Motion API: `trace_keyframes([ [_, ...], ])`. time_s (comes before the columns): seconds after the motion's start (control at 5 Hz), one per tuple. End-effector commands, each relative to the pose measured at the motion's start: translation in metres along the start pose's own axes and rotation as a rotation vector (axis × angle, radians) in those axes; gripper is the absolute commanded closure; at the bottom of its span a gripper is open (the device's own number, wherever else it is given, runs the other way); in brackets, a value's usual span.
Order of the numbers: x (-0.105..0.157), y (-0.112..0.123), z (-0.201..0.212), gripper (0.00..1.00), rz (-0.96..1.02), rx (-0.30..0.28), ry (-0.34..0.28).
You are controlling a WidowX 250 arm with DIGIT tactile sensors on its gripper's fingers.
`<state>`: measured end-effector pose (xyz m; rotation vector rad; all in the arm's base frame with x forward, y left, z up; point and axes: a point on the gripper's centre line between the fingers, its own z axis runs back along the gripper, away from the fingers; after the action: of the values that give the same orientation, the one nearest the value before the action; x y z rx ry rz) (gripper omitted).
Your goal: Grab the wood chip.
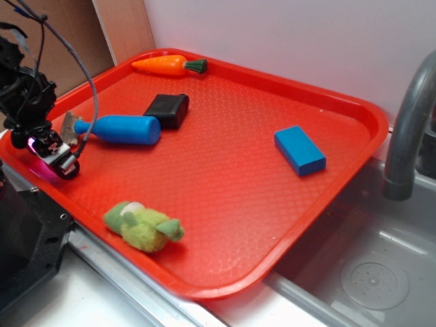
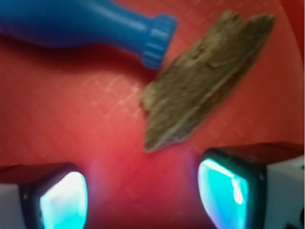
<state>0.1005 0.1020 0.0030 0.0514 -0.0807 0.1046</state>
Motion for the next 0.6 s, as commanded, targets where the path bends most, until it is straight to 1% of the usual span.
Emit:
trace_keyframes([
  [0.0,0.024,-0.012,0.075,0.00,0.318,-0.075,0.145],
  [0.2,0.073,-0.011,0.118,0.00,0.350,-0.117,0.214],
  [0.4,0.091,-0.013,0.113,0.00,0.310,-0.092,0.214],
])
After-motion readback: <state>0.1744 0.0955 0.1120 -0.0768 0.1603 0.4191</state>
